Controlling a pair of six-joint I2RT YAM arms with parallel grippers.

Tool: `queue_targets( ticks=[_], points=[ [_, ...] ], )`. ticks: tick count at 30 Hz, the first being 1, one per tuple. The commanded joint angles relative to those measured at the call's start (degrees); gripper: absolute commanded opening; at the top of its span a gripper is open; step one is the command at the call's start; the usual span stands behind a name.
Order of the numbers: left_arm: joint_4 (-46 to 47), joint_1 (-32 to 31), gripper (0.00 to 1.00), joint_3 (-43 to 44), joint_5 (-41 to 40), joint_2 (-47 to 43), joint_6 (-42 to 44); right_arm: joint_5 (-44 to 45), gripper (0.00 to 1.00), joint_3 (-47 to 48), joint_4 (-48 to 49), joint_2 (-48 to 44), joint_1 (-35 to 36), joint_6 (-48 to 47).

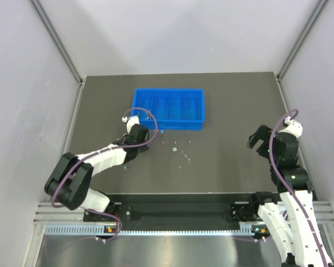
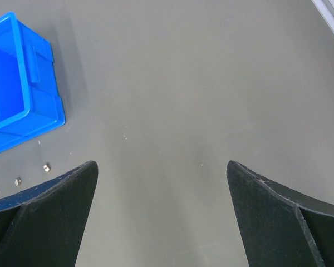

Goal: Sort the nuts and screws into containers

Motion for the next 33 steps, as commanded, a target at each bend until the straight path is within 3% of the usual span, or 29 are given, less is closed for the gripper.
queue_targets(
  ticks=[1,13,23,25,27,33],
  points=[
    [0.7,0.1,0.18,-0.3,1.7,-5.0,-1.1,0.3,1.0,1.6,1.5,-0.1,0.3,0.6],
    [0.7,0.1,0.18,9.6,4.1,-6.2,3.2,-0.6,1.0,1.5,1.9,0.0,0.2,1.0],
    [3.6,0.3,0.21,24.8,1.8,6.3,9.5,-8.1,1.0,0.8,0.9,-1.9,0.3,3.2],
    [3.1,0.2,0.24,26.4,2.7,7.3,9.9,-7.5,1.0,0.9,0.3,-2.6,0.3,3.2],
    [3.6,0.4,0.33,24.8,5.8,6.5,10.2,-7.0,1.0,1.0,0.0,-2.8,0.3,2.7],
    [1.1,-0.1,0.46,19.7,11.4,4.3,8.6,-6.0,1.0,0.6,-0.4,-2.7,0.2,1.6]
  ],
)
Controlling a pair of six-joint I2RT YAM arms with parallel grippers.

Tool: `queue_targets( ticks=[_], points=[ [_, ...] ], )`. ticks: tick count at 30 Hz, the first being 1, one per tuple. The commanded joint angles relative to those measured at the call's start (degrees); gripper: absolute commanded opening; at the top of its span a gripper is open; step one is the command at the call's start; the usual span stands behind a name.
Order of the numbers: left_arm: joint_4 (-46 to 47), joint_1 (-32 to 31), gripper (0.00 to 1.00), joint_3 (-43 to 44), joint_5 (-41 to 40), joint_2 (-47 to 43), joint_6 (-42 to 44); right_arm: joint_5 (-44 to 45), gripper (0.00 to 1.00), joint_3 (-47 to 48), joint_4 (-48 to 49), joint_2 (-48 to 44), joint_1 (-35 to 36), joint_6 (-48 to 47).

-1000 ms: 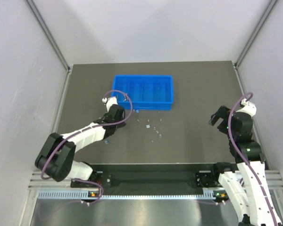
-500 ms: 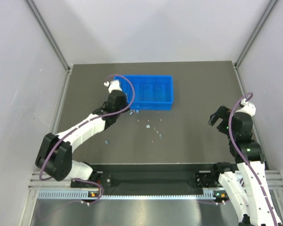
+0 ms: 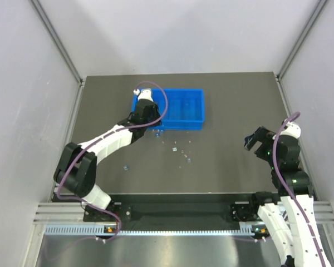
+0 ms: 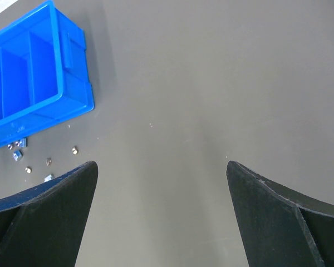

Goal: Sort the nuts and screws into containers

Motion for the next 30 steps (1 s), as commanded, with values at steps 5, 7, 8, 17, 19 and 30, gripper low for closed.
queue_targets(
  ticks=[5,7,8,17,19,30],
  points=[
    [-0.7,-1.5,0.57,-7.4,1.7,-4.0,-2.4,-0.2,1.0,-0.3,1.7,0.0,0.3,0.3],
    [-1.0,-1.4,0.61,-8.4,1.1,-4.1,-2.5,-0.4,1.0,1.3,1.7,1.7,0.4,0.3],
    [-1.0,-1.4,0.62,-8.6,1.7,-4.0,-2.5,-0.9,1.0,2.1,1.4,2.9,0.3,-0.1],
    [9.3,-0.6,0.67,-11.6,17.4,-2.0,12.4,-2.3,1.0,4.1,3.4,0.5,0.3,-1.6],
    [9.4,-0.2,0.67,-11.2,18.0,-0.8,14.2,-1.9,1.0,2.7,5.4,-0.5,0.4,-2.0],
    [9.3,0.2,0.65,-7.9,11.3,8.0,16.2,-2.5,1.0,4.8,4.6,3.7,0.3,-4.1]
  ],
)
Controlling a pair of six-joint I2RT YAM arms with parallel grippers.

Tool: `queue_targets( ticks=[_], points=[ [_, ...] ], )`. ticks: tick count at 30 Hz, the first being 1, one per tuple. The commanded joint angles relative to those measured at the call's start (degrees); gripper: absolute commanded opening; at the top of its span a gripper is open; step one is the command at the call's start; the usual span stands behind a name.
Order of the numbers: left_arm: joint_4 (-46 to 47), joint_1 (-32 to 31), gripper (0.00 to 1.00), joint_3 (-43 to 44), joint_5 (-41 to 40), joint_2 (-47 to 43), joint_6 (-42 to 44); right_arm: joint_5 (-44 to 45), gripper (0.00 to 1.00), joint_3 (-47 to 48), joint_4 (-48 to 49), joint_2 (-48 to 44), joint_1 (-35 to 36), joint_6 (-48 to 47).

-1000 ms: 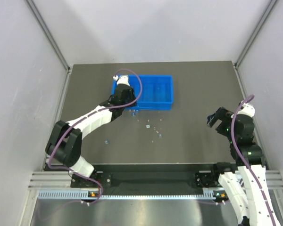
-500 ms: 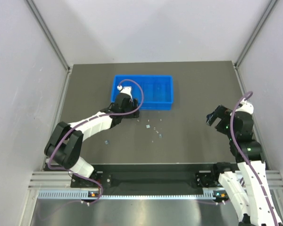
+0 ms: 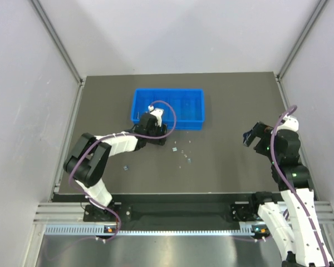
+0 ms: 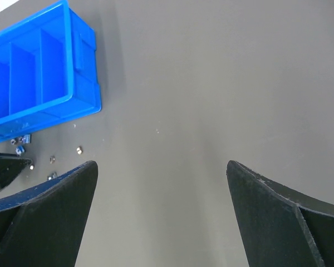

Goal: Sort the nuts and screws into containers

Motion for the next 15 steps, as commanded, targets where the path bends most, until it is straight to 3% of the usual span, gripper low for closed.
queue_targets(
  ticks=[1,10,13,15],
  points=[
    [2.8,0.2,0.65,2.7,-4.0,0.7,1.6,-0.2,1.0,2.3,1.8,-0.4,0.3,-0.9],
    [4.8,0.5,0.64,1.4,-5.8,1.9,3.2,0.2,1.0,0.3,2.0,-1.6,0.2,0.6],
    [4.7,0.8,0.61,2.0,-4.8,3.1,3.9,0.0,1.0,0.5,1.7,-0.8,0.3,0.6],
    [4.5,1.1,0.53,2.2,-3.1,3.5,4.4,0.2,1.0,0.5,1.6,-0.7,0.3,0.7]
  ],
)
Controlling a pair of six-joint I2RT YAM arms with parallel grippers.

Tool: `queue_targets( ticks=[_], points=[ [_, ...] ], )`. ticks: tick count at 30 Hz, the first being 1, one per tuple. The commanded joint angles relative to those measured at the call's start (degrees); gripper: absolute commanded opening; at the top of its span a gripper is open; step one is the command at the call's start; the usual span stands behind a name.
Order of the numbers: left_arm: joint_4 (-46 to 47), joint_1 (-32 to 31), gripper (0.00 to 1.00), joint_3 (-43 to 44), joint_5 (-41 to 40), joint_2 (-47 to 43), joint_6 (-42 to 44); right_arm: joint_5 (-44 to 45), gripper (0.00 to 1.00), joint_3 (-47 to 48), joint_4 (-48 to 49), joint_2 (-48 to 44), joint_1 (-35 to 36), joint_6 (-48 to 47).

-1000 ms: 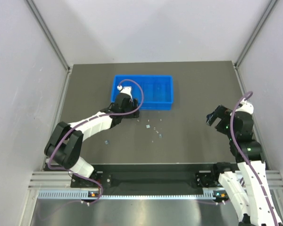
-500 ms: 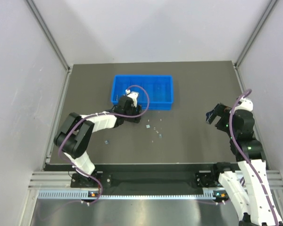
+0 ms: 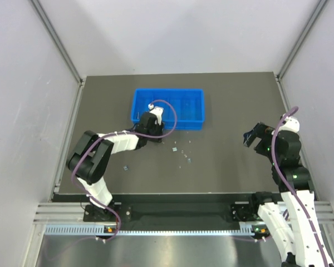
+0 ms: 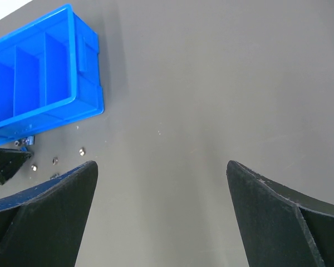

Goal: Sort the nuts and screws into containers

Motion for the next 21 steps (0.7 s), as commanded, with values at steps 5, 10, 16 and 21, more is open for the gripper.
queue_targets(
  ticks=[5,10,16,21],
  points=[
    [1.9,1.0,0.43,0.9,2.9,1.7,2.1,0.9,1.0,0.3,1.5,-0.5,0.3,0.9],
    [0.9,1.4,0.34,1.2,5.6,2.3,2.8,1.1,1.0,0.3,1.2,-0.2,0.2,0.9],
    [0.8,1.4,0.25,0.2,5.5,1.2,2.7,1.5,1.0,0.3,1.3,0.2,0.4,1.1],
    [1.0,1.1,0.24,-1.3,4.1,-1.0,-1.6,1.5,1.0,-0.2,1.4,0.2,0.2,1.4]
  ],
)
